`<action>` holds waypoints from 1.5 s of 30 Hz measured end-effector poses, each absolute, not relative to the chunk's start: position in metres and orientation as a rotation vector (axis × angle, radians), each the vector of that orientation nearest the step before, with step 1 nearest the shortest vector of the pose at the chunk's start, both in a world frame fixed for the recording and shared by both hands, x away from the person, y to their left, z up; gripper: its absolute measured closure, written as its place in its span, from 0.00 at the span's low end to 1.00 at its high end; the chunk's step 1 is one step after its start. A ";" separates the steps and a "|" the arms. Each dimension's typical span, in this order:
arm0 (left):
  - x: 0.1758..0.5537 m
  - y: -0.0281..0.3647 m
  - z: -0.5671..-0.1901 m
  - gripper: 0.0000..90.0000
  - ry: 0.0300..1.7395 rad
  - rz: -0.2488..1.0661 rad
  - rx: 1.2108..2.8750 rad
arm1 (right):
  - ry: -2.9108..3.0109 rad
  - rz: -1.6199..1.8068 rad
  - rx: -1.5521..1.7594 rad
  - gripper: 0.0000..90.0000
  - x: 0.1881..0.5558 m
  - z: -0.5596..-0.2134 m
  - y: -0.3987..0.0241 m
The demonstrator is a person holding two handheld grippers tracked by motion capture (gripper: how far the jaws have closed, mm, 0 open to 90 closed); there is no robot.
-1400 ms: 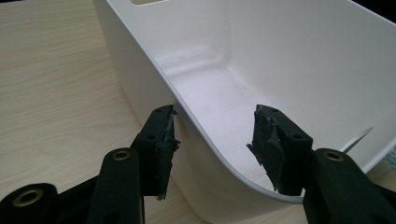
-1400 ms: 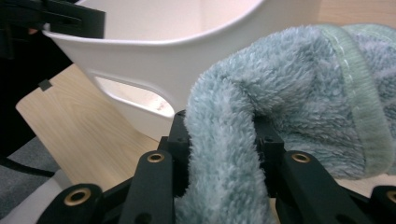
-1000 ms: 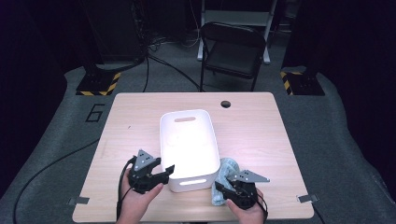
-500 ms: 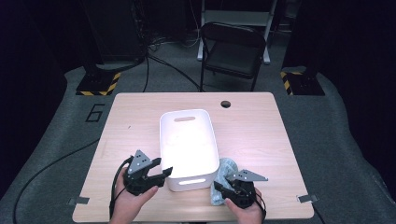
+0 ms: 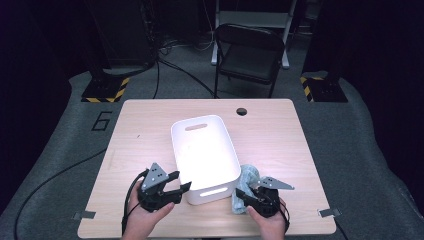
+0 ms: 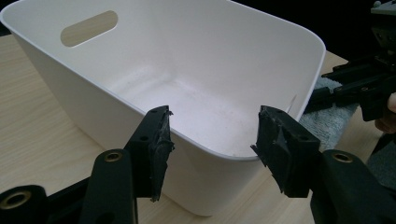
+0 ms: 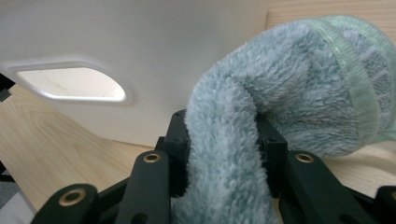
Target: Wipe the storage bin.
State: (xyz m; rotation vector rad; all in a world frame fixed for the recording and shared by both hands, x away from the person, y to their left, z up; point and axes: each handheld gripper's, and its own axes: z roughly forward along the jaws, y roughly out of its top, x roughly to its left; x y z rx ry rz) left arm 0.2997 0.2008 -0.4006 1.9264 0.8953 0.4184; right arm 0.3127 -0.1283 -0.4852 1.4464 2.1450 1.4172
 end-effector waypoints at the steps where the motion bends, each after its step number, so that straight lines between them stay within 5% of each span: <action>1: 0.300 0.201 -0.400 0.50 0.883 0.420 1.935 | 2.141 1.417 1.440 0.72 0.313 -0.485 -0.129; 10: 0.297 0.193 -0.395 0.51 0.737 0.379 1.961 | 2.147 1.418 1.416 0.72 0.305 -0.483 -0.128; 19: 0.299 0.181 -0.405 0.68 0.687 0.353 2.040 | 2.146 1.423 1.426 0.72 0.306 -0.484 -0.129; 45: 0.300 0.161 -0.403 0.93 0.673 0.355 2.050 | 2.132 1.420 1.438 0.72 0.307 -0.483 -0.132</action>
